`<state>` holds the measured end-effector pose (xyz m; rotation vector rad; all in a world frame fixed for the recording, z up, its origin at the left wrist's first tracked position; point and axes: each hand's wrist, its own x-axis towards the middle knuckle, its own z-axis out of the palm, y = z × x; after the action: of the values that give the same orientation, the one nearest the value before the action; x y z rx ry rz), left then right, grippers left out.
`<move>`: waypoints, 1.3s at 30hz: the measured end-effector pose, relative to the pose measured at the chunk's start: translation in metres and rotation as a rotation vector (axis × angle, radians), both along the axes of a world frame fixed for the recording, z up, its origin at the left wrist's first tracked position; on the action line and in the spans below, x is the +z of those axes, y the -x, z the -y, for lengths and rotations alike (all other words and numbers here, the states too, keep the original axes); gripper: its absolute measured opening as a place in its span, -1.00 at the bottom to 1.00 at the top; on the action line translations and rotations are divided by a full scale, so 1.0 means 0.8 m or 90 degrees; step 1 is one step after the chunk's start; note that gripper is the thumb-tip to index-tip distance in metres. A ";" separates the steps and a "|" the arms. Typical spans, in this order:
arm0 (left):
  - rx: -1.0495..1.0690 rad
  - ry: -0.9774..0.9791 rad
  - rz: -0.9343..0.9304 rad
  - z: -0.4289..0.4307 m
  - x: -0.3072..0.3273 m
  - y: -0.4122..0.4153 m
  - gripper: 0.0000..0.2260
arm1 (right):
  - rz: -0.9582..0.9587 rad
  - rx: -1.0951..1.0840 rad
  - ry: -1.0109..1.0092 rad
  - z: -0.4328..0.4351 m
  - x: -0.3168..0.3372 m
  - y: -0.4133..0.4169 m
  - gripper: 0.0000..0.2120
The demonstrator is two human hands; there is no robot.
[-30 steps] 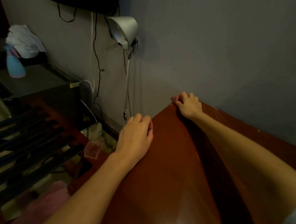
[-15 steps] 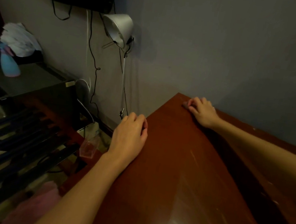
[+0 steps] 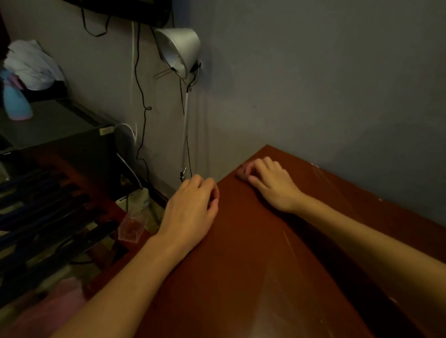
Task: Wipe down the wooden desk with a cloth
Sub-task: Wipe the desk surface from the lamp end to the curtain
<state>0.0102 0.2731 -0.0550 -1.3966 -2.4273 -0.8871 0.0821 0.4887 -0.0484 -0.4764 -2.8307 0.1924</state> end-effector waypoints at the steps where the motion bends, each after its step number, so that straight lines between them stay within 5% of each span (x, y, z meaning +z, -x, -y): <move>1: -0.001 -0.001 0.003 0.000 0.000 0.000 -0.91 | -0.003 -0.007 0.001 -0.015 0.001 -0.016 -0.86; 10: -0.001 -0.013 -0.007 -0.003 -0.002 0.002 -0.92 | -0.003 -0.324 0.009 -0.125 0.006 0.037 -0.71; 17: -0.005 -0.010 -0.001 -0.003 -0.002 0.003 -0.92 | 0.035 -0.186 0.035 -0.054 0.010 0.095 -0.70; 24: -0.007 -0.006 0.002 -0.001 -0.001 0.003 -0.93 | 0.019 0.054 0.027 0.009 0.002 -0.005 -0.80; 33: -0.002 -0.010 0.000 -0.005 -0.003 0.002 -0.92 | 0.005 -0.355 0.049 -0.135 0.009 0.001 -0.70; 39: -0.008 -0.005 -0.002 -0.002 0.000 0.002 -0.94 | 0.044 -0.212 0.031 -0.039 0.008 0.093 -0.67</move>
<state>0.0085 0.2751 -0.0554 -1.4104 -2.4122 -0.8952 0.0079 0.5198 -0.0422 -0.9694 -2.7638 0.1803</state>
